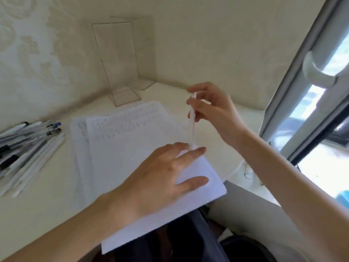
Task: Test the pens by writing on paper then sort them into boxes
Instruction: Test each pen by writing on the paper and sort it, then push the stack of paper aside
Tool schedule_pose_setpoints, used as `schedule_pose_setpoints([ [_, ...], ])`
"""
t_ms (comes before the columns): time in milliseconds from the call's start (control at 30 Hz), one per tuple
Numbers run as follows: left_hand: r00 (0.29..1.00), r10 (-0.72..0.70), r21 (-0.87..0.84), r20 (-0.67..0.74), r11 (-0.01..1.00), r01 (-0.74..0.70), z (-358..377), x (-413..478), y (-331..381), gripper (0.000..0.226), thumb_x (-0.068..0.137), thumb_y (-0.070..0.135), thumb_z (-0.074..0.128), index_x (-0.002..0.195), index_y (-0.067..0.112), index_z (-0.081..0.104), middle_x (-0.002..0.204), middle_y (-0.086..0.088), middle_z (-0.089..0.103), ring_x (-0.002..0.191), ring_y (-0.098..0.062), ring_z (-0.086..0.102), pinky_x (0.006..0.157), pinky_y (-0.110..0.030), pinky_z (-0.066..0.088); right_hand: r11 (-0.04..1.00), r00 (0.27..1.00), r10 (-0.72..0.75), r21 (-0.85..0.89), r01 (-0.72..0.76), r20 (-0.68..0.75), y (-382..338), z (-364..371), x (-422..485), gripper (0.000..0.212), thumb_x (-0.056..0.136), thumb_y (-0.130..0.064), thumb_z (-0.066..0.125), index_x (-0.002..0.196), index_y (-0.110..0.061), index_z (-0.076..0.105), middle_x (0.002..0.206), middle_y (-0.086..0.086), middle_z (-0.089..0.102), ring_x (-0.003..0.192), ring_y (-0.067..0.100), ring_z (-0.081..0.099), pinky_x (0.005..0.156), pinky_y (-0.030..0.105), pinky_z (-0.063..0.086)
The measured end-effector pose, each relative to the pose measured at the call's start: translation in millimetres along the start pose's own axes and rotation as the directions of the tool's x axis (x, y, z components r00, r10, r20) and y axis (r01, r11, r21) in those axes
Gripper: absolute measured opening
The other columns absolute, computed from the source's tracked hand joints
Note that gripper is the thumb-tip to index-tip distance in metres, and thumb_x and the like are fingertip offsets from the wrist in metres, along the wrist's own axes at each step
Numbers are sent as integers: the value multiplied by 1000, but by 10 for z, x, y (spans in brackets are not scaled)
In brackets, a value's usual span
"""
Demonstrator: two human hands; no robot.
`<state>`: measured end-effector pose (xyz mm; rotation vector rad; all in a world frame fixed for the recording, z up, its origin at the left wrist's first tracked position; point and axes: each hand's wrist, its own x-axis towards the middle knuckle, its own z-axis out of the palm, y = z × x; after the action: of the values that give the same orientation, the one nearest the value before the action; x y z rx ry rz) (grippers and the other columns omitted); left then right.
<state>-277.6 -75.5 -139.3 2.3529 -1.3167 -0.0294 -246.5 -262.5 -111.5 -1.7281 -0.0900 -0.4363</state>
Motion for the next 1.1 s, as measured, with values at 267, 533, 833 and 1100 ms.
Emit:
schedule_pose_setpoints([
  [267,995,4,340,102,940,-39,542,370,497,79,82,66,31,145,21,19,154,-12,8,141,-24,7,112,-41,10,804,963,128,-544,-240,-235,166,-1221,-1491,15,88,-8,61,98,-19,63,79,-7,55,56,9,55,56,20,45],
  [533,1000,-2,441,17,898,-6,788,338,415,72,84,50,49,142,13,30,145,-22,31,133,-35,30,104,-47,27,414,762,617,-744,-525,-195,1658,-1444,-2882,18,91,-16,55,105,-11,65,106,5,67,100,22,61,82,29,46],
  [833,999,-41,338,12,941,35,707,337,463,70,87,57,38,144,18,24,150,-11,25,138,-25,23,110,-40,22,737,936,253,-579,-349,-243,746,-1165,-1897,15,94,-21,54,95,-17,68,83,-15,63,67,-1,57,56,10,38],
  [1100,982,-133,244,-131,956,162,26,129,108,62,89,61,29,141,26,32,147,7,31,130,-11,32,102,-27,28,794,996,-77,-602,83,36,-37,-204,-840,17,93,-15,53,94,-9,69,88,-1,68,71,7,58,66,20,45],
])
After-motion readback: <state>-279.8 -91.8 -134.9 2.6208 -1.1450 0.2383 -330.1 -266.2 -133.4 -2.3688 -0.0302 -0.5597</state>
